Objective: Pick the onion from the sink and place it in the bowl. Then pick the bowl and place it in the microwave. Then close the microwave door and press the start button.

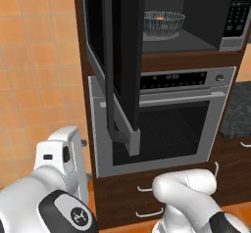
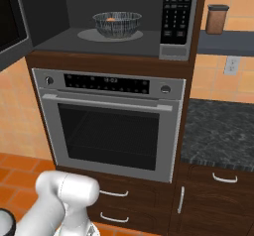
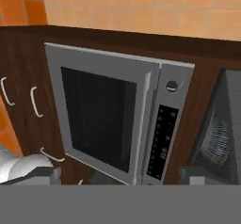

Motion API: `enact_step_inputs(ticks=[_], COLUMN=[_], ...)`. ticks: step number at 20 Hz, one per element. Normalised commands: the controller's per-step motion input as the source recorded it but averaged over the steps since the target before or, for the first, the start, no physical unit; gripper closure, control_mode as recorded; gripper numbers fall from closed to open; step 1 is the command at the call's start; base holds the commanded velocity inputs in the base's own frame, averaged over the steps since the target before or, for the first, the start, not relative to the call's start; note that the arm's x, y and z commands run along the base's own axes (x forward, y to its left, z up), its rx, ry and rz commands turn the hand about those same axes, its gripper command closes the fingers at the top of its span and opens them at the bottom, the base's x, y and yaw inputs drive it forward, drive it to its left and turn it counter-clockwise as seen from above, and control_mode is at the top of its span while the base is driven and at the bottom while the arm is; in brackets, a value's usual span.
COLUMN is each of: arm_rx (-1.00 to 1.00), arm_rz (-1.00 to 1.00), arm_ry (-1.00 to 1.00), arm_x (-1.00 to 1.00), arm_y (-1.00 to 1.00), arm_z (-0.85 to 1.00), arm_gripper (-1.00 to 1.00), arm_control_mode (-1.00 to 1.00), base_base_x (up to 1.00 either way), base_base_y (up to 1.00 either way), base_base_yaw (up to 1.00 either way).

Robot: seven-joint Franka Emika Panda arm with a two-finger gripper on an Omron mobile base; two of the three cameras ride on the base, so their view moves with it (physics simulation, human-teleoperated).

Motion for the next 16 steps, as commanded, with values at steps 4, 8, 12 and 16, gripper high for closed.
enact_step_inputs(ticks=[4,8,12,16], arm_rx=[0.0,0.01,0.05,0.1], arm_rz=[-0.21,-0.1,-0.03,-0.04], arm_ry=[-0.21,-0.25,-0.26,-0.22], arm_x=[0.21,0.11,0.06,0.01], arm_y=[-0.4,-0.73,-0.96,-1.0], arm_z=[0.64,0.6,0.52,0.39], arm_gripper=[-1.0,-1.0,-1.0,-1.0], arm_control_mode=[-1.0,-1.0,-1.0,-1.0], base_base_x=[0.0,0.0,0.0,0.0], base_base_y=[0.0,0.0,0.0,0.0], base_base_yaw=[0.0,0.0,0.0,0.0])
